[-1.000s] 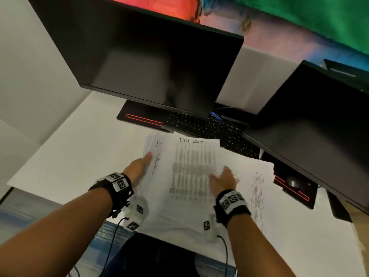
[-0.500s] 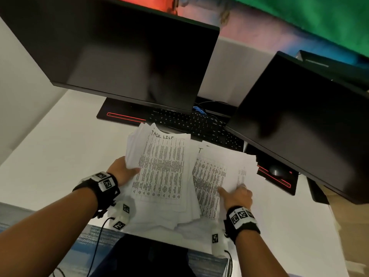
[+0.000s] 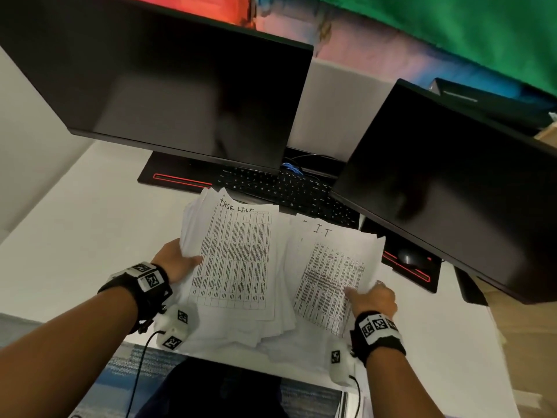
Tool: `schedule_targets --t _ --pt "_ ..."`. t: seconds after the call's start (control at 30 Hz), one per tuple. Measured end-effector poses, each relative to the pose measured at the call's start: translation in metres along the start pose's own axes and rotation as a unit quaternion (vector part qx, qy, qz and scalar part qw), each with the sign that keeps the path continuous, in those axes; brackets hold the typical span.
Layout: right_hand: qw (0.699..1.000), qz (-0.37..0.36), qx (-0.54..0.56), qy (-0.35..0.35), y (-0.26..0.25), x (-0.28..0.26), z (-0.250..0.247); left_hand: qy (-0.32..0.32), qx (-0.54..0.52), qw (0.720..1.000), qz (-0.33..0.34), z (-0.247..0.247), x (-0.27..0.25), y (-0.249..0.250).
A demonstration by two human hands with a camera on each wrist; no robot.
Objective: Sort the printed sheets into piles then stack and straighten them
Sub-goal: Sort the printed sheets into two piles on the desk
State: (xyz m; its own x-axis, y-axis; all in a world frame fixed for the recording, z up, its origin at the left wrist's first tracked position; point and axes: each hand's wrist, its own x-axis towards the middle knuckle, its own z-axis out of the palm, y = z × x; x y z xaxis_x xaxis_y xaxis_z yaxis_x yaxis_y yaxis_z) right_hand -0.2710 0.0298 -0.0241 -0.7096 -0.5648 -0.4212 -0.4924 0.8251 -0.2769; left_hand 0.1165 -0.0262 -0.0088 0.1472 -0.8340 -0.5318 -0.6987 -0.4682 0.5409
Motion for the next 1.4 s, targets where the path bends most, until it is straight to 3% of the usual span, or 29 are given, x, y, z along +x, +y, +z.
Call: schedule_targets --t 0.1,0.2,0.37,0.5,0.63,0.8,0.93,1.07,1.13,1.2,1.3,1.4 --pt "0.999 -0.019 0.016 -0.029 -0.003 -0.002 -0.001 -0.001 -0.003 1.000 -0.006 0.000 0.000 0.000" --pt "0.995 0.007 0.087 -0.042 -0.008 -0.007 -0.001 -0.004 0.006 1.000 -0.001 -0.001 0.000 0.002" --pt "0.980 0.039 0.196 -0.007 -0.014 -0.022 -0.020 -0.006 0.014 1.000 0.009 -0.004 -0.004 0.002" --pt "0.987 -0.079 0.135 0.030 -0.030 -0.042 -0.039 -0.004 0.009 1.000 -0.006 -0.005 -0.004 0.002" --pt "0.972 -0.204 0.096 0.070 -0.058 -0.071 -0.070 -0.010 0.006 1.000 0.002 -0.005 -0.003 0.001" --pt "0.917 -0.335 0.140 0.165 -0.091 -0.106 -0.130 -0.003 0.012 1.000 0.006 -0.004 -0.001 0.002" --pt "0.874 -0.373 0.228 0.214 -0.108 -0.125 -0.175 -0.010 -0.011 1.000 -0.001 -0.005 -0.002 0.000" --pt "0.864 -0.335 0.343 0.156 -0.118 -0.119 -0.173 -0.011 -0.032 0.999 0.009 -0.008 -0.008 0.003" --pt "0.875 -0.299 0.368 0.094 -0.121 -0.109 -0.147 -0.022 -0.049 0.999 -0.001 -0.012 -0.007 0.003" --pt "0.897 -0.246 0.368 0.023 -0.120 -0.100 -0.108 -0.034 -0.148 0.987 -0.054 -0.019 -0.001 -0.002" --pt "0.927 -0.166 0.328 -0.077 -0.117 -0.082 -0.042 -0.004 -0.253 0.959 -0.129 -0.023 0.011 -0.013" --pt "0.969 -0.138 0.159 -0.128 -0.109 -0.058 0.013 -0.046 -0.265 0.956 -0.117 -0.018 0.011 -0.008"
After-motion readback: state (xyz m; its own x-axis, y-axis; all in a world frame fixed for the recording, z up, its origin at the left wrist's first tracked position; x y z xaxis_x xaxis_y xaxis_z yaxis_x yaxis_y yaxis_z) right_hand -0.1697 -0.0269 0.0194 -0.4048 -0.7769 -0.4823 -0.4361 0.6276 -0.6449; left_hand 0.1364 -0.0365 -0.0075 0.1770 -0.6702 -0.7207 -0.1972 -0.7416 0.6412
